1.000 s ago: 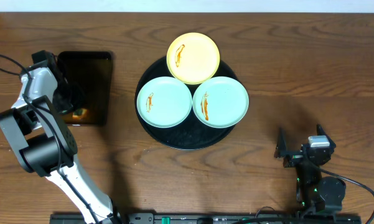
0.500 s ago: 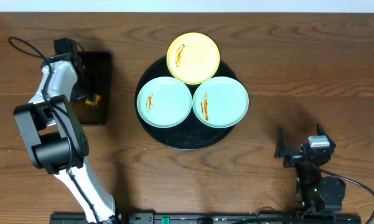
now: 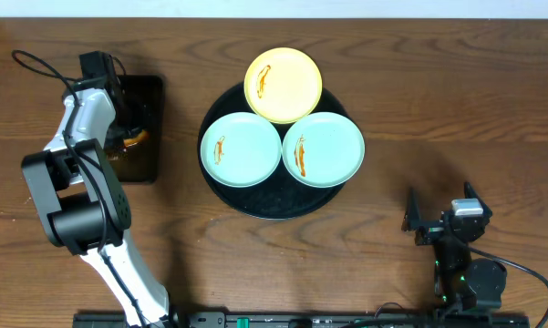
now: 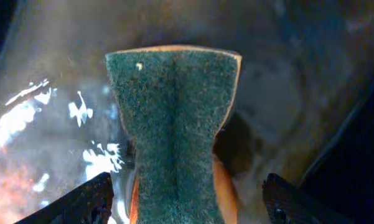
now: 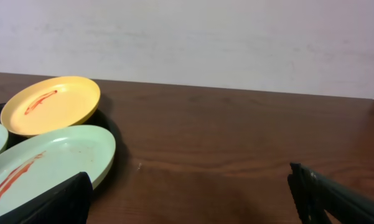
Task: Clean dirty plates on tray and stack at the side
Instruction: 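Lower the left gripper and grasp the green-and-yellow sponge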
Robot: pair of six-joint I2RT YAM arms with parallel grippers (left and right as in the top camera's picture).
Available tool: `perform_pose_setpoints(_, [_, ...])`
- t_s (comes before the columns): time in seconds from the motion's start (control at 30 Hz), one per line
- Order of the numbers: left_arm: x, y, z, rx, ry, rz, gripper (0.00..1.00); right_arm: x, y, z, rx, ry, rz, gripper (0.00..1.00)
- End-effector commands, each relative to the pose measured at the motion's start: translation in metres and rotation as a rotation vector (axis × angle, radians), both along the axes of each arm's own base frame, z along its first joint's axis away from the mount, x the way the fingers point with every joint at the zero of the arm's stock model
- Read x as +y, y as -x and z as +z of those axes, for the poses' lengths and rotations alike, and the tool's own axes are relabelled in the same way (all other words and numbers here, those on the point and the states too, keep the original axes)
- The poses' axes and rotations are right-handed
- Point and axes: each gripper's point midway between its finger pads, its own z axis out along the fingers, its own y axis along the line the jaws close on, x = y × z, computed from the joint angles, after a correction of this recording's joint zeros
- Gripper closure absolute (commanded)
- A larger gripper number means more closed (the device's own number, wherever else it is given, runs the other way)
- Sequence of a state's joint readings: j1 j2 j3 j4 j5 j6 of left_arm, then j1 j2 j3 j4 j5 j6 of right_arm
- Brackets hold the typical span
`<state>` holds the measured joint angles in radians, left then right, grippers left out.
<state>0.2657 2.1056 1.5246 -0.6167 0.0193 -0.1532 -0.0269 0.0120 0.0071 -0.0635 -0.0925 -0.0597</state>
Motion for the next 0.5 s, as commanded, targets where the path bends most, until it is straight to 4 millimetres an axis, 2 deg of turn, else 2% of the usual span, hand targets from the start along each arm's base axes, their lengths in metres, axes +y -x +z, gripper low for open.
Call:
perform_pose_setpoints(0.0, [0.007, -0.016, 0.021, -0.078, -0.033, -0.001, 0.22, 0.002, 0.0, -0.001, 0.0, 0.009, 0.006, 0.01])
perform_pose_setpoints(0.17, [0.011, -0.027, 0.015, -0.112, -0.045, -0.006, 0.22, 0.002, 0.0, -0.001, 0.0, 0.009, 0.006, 0.01])
perform_pose_setpoints(0.3, [0.026, -0.035, 0.018, -0.138, -0.129, 0.014, 0.24, 0.002, 0.0, -0.001, 0.0, 0.009, 0.006, 0.01])
perform_pose_setpoints(0.43, [0.03, -0.038, 0.015, -0.147, -0.147, 0.021, 0.32, 0.002, 0.0, -0.001, 0.0, 0.009, 0.006, 0.01])
perform_pose_setpoints(0.47, [0.029, -0.037, 0.008, -0.131, -0.143, 0.02, 0.34, 0.002, 0.0, -0.001, 0.0, 0.009, 0.006, 0.01])
